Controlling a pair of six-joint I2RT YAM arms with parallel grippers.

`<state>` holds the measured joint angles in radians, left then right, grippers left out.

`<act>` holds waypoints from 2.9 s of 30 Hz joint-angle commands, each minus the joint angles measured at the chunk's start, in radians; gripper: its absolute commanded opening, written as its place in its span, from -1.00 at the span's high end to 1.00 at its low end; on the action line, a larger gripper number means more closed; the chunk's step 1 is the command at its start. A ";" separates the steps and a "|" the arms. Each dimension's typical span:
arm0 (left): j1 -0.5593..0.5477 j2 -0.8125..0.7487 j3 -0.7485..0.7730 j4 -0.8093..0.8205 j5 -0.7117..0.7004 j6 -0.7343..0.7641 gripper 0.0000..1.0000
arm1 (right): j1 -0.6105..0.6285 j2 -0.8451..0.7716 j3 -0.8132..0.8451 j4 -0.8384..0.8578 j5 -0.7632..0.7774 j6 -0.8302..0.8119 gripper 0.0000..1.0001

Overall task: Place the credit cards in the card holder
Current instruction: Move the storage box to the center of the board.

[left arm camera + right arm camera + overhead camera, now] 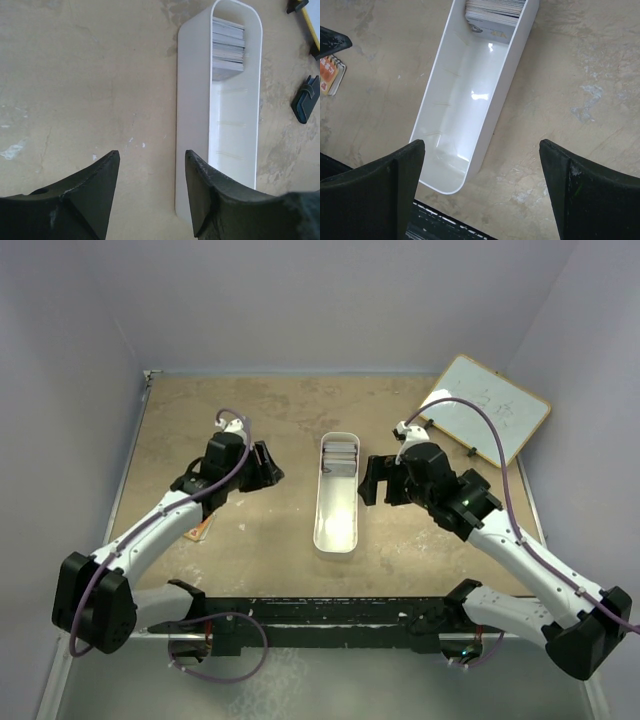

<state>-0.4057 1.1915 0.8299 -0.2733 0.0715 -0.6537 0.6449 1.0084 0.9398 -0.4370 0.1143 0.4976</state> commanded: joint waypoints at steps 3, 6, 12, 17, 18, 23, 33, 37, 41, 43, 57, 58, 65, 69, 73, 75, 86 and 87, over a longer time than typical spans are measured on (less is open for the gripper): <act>-0.114 0.072 0.001 0.186 -0.015 -0.094 -0.04 | -0.004 0.015 -0.004 -0.009 0.028 -0.008 -0.95; -0.178 0.127 0.019 0.214 -0.061 -0.119 -0.05 | -0.005 0.013 -0.011 -0.009 0.025 -0.005 -0.95; -0.302 0.195 0.048 0.230 -0.176 -0.124 -0.05 | -0.003 0.005 -0.016 -0.014 0.038 -0.007 -0.95; -0.360 0.238 0.053 0.241 -0.201 -0.128 0.02 | -0.004 -0.006 -0.021 -0.021 0.044 -0.011 -0.95; -0.373 0.241 0.054 0.235 -0.223 -0.124 0.05 | -0.003 -0.008 -0.021 -0.024 0.047 -0.013 -0.95; -0.432 0.257 0.066 0.179 -0.312 -0.076 0.19 | -0.004 -0.023 -0.024 -0.022 0.059 -0.013 -0.95; -0.513 0.279 0.079 0.102 -0.397 0.009 0.53 | -0.003 -0.019 -0.027 -0.011 0.052 0.012 -0.94; -0.529 0.272 0.074 0.075 -0.396 0.046 0.78 | -0.003 -0.017 -0.027 0.002 0.076 -0.001 -0.93; -0.533 0.257 0.072 0.034 -0.387 0.076 1.00 | -0.004 -0.016 -0.055 0.006 0.075 0.010 -0.93; -0.533 0.234 0.066 0.008 -0.391 0.090 1.00 | -0.004 -0.012 -0.049 0.000 0.074 0.009 -0.93; -0.533 0.014 -0.021 -0.043 -0.368 0.191 1.00 | -0.003 0.142 0.093 -0.046 -0.050 -0.203 -0.84; -0.533 0.015 -0.025 -0.047 -0.366 0.194 1.00 | -0.003 0.165 0.116 -0.058 -0.058 -0.215 -0.81; -0.536 0.025 -0.077 0.034 -0.305 0.201 1.00 | -0.003 0.266 0.202 -0.012 -0.136 -0.284 -0.67; -0.539 0.022 -0.114 0.093 -0.290 0.209 1.00 | -0.001 0.329 0.216 0.019 -0.194 -0.308 -0.54; -0.551 0.035 -0.127 0.136 -0.269 0.235 1.00 | 0.002 0.419 0.235 0.033 -0.229 -0.333 -0.43; -0.552 0.039 -0.131 0.142 -0.289 0.239 1.00 | 0.002 0.456 0.264 0.024 -0.235 -0.347 -0.37; -0.551 -0.137 -0.141 0.034 -0.597 0.006 0.23 | 0.015 0.590 0.394 0.064 -0.209 -0.432 -0.28; -0.551 -0.156 -0.143 0.011 -0.629 -0.025 0.21 | 0.018 0.605 0.406 0.065 -0.206 -0.446 -0.27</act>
<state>-0.9524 1.1297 0.6910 -0.2333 -0.3836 -0.5396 0.6525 1.5745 1.2686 -0.4053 -0.0956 0.1173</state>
